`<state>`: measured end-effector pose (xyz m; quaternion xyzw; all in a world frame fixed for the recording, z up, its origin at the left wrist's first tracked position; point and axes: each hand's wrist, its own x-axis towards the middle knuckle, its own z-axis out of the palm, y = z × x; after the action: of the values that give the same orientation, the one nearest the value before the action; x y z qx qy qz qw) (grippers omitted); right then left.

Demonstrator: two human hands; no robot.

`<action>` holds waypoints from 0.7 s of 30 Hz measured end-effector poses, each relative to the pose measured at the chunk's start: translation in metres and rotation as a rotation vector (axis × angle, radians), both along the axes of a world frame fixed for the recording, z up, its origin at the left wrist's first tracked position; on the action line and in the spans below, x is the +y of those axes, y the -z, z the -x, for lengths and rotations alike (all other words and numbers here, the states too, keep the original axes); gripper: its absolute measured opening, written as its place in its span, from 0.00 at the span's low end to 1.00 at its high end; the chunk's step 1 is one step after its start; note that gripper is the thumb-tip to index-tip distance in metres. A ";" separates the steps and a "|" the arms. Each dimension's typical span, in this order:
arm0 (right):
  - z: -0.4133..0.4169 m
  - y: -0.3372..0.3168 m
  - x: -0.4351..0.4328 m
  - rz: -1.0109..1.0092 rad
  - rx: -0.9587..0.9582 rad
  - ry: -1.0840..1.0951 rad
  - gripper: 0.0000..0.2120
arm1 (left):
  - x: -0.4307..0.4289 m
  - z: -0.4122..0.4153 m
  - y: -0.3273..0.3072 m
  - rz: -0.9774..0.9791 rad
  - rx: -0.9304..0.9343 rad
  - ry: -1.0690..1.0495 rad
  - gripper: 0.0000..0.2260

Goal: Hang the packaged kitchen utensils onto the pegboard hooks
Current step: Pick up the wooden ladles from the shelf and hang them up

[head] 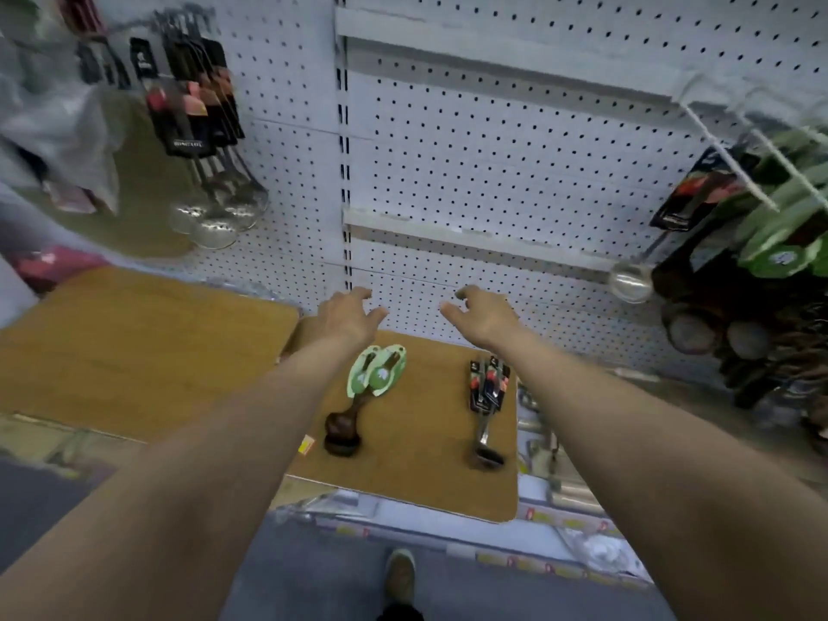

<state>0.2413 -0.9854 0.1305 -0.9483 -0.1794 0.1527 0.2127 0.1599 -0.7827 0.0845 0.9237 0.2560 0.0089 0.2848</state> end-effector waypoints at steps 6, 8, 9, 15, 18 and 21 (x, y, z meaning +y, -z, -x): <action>-0.021 0.103 0.035 0.051 0.248 0.001 0.30 | 0.029 -0.004 0.095 0.153 0.155 -0.048 0.25; -0.029 0.136 0.045 0.045 0.322 0.028 0.29 | 0.031 -0.004 0.124 0.198 0.194 -0.076 0.25; -0.032 0.152 0.050 0.044 0.358 0.049 0.29 | 0.031 -0.004 0.137 0.215 0.203 -0.095 0.25; -0.044 0.241 0.078 -0.031 0.649 0.229 0.26 | 0.034 -0.006 0.203 0.428 0.254 -0.284 0.23; -0.048 0.273 0.092 -0.157 0.775 0.387 0.23 | 0.037 -0.016 0.229 0.495 0.238 -0.336 0.22; -0.052 0.297 0.105 -0.218 0.873 0.473 0.22 | 0.042 -0.029 0.244 0.518 0.234 -0.378 0.23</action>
<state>0.2933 -0.8799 -0.1668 -0.7831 0.1308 0.4629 0.3942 0.1893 -0.7412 -0.1593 0.7515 0.4475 -0.1099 0.4722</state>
